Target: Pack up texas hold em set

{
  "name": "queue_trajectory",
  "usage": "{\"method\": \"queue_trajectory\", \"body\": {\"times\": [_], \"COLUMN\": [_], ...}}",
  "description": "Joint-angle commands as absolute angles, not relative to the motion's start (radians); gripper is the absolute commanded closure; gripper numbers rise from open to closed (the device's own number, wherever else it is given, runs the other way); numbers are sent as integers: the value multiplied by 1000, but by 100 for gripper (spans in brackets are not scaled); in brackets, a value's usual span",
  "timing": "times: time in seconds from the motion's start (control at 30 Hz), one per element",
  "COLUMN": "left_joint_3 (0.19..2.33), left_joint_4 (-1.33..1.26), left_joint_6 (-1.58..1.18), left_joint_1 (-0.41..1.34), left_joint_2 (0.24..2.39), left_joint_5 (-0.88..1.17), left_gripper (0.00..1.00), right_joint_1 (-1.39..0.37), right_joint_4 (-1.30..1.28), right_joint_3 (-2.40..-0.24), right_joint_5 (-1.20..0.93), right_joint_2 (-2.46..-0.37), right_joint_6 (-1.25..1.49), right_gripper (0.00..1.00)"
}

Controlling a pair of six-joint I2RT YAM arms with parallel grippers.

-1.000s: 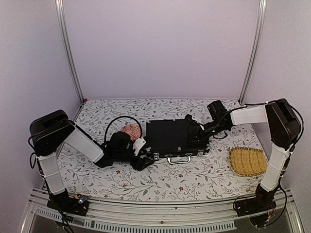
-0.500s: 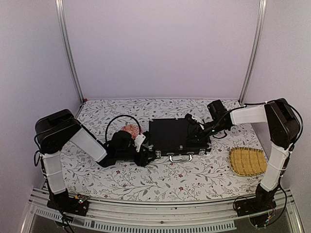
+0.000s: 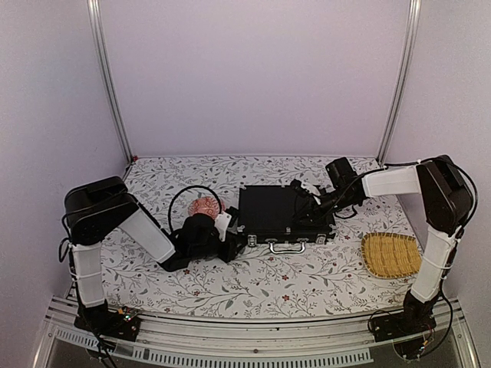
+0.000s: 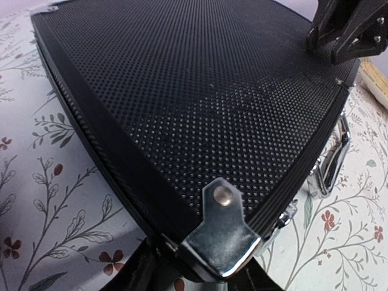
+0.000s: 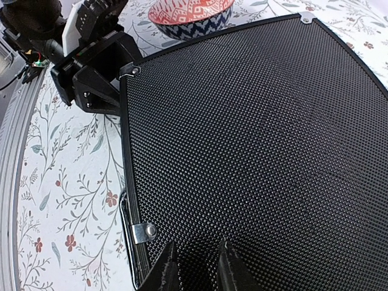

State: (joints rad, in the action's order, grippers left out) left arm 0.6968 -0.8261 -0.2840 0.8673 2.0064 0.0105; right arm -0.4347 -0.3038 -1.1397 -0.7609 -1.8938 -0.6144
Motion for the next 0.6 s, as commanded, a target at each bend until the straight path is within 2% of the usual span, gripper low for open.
{"method": "queue_trajectory", "body": {"times": [0.0,0.13,0.3,0.5,0.57], "left_joint_3": [733,727,692,662,653], "left_joint_4": [-867,-829,-733,-587,-527], "left_joint_6": [-323,-322,-269,-204,-192], "left_joint_1": [948,956,954,941,930], "left_joint_2": [2043,2029,1945,1827,1769], "left_joint_5": [-1,-26,-77,-81,-81], "left_gripper": [55,44,36,34,34], "right_joint_1": [-471,-471,-471,-472,-483], "right_joint_4": [-499,-499,-500,-497,-493], "right_joint_3": [-1066,-1069,-1068,-1074,-1072], "right_joint_5": [-597,-595,-582,-543,-518], "right_joint_2": [-2005,-2002,-1984,-1910,-1853], "right_joint_6": [-604,-604,-608,-615,-619], "right_gripper": [76,76,75,64,55]}}
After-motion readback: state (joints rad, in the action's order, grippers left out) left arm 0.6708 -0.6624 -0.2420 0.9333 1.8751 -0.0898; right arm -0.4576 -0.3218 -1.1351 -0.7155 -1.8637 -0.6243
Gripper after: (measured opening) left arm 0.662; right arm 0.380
